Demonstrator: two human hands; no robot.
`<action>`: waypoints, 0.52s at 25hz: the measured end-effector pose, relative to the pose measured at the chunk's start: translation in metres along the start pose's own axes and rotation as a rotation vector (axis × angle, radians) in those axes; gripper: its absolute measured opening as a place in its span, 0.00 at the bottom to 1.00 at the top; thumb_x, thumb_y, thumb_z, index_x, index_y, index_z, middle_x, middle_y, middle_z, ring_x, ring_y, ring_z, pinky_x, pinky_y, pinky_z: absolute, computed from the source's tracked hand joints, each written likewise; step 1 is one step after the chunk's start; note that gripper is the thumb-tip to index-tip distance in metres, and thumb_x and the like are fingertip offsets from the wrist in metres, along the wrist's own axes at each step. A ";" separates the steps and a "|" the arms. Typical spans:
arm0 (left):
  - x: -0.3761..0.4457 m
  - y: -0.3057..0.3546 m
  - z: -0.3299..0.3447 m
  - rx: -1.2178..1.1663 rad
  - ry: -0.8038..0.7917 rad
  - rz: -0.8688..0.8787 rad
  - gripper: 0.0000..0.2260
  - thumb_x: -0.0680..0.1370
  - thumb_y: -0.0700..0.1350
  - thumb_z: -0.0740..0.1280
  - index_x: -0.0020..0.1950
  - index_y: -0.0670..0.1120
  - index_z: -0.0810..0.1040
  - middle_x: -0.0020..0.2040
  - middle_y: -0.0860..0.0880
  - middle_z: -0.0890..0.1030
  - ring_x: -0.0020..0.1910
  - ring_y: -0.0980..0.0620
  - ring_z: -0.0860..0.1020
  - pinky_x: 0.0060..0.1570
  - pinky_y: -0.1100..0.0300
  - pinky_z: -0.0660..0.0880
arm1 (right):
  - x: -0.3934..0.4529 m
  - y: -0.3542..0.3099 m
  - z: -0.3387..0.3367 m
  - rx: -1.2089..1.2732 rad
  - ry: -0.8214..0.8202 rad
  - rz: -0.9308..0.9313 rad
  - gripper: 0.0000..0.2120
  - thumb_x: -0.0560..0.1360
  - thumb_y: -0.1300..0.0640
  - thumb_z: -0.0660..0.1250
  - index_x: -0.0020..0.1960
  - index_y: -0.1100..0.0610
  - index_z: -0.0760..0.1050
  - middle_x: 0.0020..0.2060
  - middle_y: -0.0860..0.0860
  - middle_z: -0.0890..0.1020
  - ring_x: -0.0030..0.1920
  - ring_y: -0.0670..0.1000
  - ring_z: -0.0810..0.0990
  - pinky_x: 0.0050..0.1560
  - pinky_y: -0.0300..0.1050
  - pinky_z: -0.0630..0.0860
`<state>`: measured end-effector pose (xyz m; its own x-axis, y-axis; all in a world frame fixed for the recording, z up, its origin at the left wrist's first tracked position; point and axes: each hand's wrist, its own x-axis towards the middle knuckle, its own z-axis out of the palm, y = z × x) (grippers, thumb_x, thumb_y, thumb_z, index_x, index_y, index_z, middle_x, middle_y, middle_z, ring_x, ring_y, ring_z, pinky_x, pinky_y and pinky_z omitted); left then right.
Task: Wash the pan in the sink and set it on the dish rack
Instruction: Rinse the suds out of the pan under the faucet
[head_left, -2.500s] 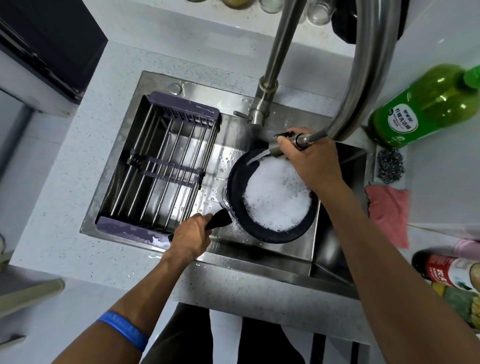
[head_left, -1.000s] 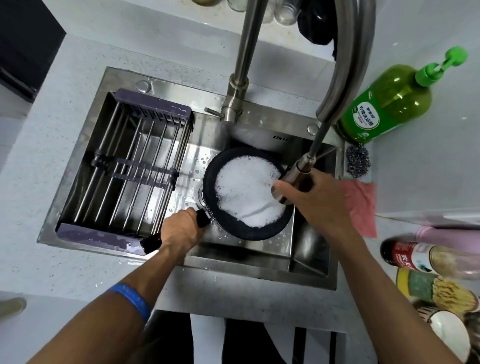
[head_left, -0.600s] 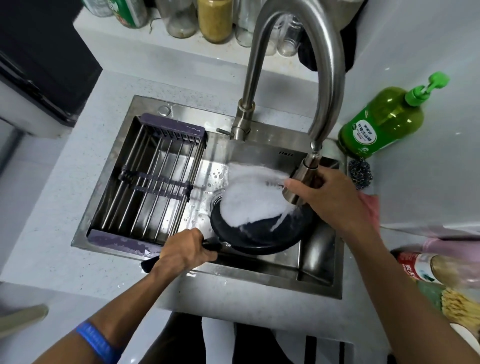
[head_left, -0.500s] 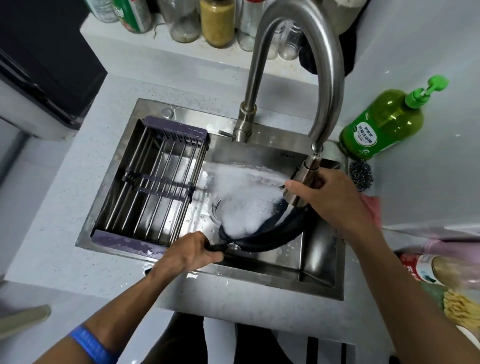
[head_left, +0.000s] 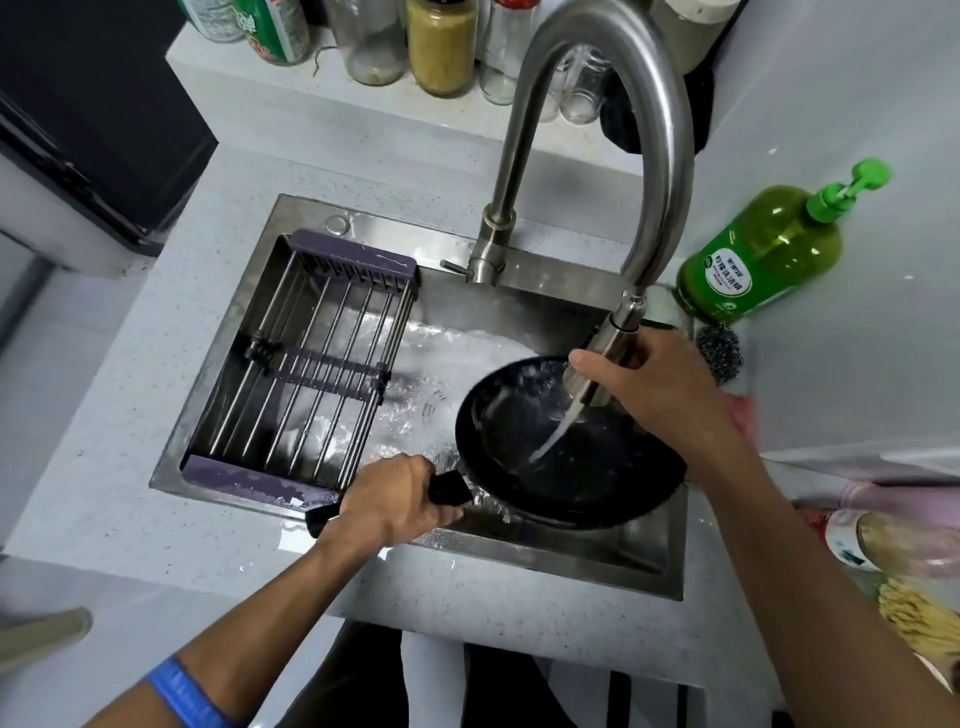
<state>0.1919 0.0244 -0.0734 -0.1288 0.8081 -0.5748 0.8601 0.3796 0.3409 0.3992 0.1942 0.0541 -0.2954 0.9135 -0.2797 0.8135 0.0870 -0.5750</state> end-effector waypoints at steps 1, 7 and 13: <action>0.001 0.000 0.003 0.109 0.067 -0.002 0.16 0.69 0.63 0.71 0.40 0.51 0.75 0.34 0.55 0.79 0.33 0.54 0.78 0.32 0.63 0.68 | -0.001 0.001 0.001 0.019 0.009 -0.002 0.18 0.73 0.39 0.72 0.39 0.54 0.79 0.33 0.47 0.81 0.36 0.47 0.79 0.40 0.45 0.72; 0.030 -0.015 0.028 0.266 0.126 -0.113 0.15 0.75 0.57 0.69 0.53 0.47 0.78 0.46 0.49 0.83 0.45 0.49 0.82 0.43 0.58 0.75 | 0.000 0.005 0.019 0.067 0.076 0.001 0.19 0.74 0.37 0.71 0.42 0.53 0.78 0.35 0.48 0.82 0.38 0.47 0.80 0.41 0.41 0.74; 0.043 -0.034 0.056 0.155 0.149 -0.186 0.17 0.77 0.59 0.66 0.54 0.47 0.76 0.47 0.47 0.82 0.46 0.47 0.82 0.44 0.56 0.75 | 0.043 0.001 0.025 0.139 0.122 -0.147 0.07 0.71 0.43 0.74 0.36 0.42 0.82 0.34 0.39 0.84 0.38 0.39 0.82 0.46 0.45 0.80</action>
<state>0.1849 0.0208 -0.1514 -0.3525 0.7926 -0.4975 0.8787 0.4632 0.1153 0.3747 0.2235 0.0223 -0.3356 0.9372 -0.0950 0.6867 0.1744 -0.7057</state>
